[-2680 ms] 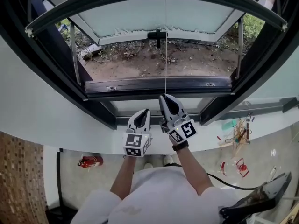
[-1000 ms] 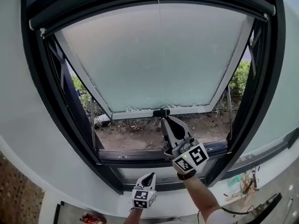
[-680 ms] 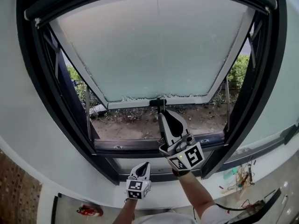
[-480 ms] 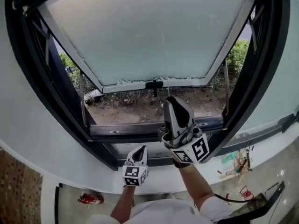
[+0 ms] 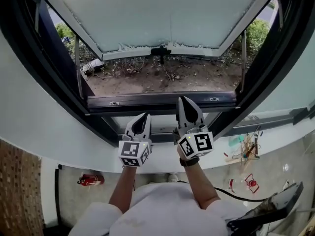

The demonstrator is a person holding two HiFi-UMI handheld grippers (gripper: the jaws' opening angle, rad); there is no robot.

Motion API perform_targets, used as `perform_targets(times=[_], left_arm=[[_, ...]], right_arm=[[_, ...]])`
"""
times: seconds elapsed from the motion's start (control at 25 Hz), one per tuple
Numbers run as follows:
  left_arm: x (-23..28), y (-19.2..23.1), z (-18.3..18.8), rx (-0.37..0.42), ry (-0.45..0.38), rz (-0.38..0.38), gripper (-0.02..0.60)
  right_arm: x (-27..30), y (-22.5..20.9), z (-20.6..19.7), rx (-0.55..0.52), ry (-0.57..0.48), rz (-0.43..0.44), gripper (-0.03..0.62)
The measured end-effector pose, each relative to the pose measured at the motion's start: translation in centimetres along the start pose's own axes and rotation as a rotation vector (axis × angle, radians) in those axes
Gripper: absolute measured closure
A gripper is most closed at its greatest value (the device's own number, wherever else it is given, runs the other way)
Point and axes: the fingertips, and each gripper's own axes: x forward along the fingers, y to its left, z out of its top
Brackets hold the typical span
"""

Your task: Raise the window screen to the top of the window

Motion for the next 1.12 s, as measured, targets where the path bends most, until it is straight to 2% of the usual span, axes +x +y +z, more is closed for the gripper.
perform_targets(times=[0.08, 0.16, 0.28, 0.36, 0.4, 0.6, 0.84, 1.12], left_arm=[[-0.1, -0.1, 0.6, -0.006, -0.016, 0.002, 0.58], [-0.2, -0.2, 0.8, 0.0, -0.024, 0.008, 0.58], [-0.7, -0.4, 0.6, 0.065, -0.029, 0.046, 0.58], [-1.4, -0.3, 0.9, 0.133, -0.05, 0.102, 0.58], [-1.8, -0.3, 1.1, 0.141, -0.059, 0.122, 0.58], [-2.5, 0.7, 0.5, 0.019, -0.045, 0.137, 0.58], [-2.7, -0.2, 0.1, 0.03, -0.042, 0.134, 0.58], [-3.7, 0.9, 2.4, 0.065, -0.107, 0.197, 0.58]], right_arm=[[-1.1, -0.5, -3.9, -0.019, 0.114, -0.043, 0.593], [-2.0, -0.5, -6.7, -0.065, 0.197, -0.046, 0.592], [-2.7, -0.3, -8.6, -0.116, 0.255, -0.033, 0.592], [-3.1, -0.3, -8.6, -0.124, 0.263, -0.031, 0.593], [-3.2, -0.3, -8.4, -0.13, 0.262, -0.031, 0.592], [-3.9, -0.3, -7.9, -0.138, 0.265, -0.032, 0.593], [-4.6, 0.1, -8.2, -0.132, 0.284, -0.024, 0.592], [-4.5, 1.0, -7.4, -0.15, 0.29, 0.005, 0.593]])
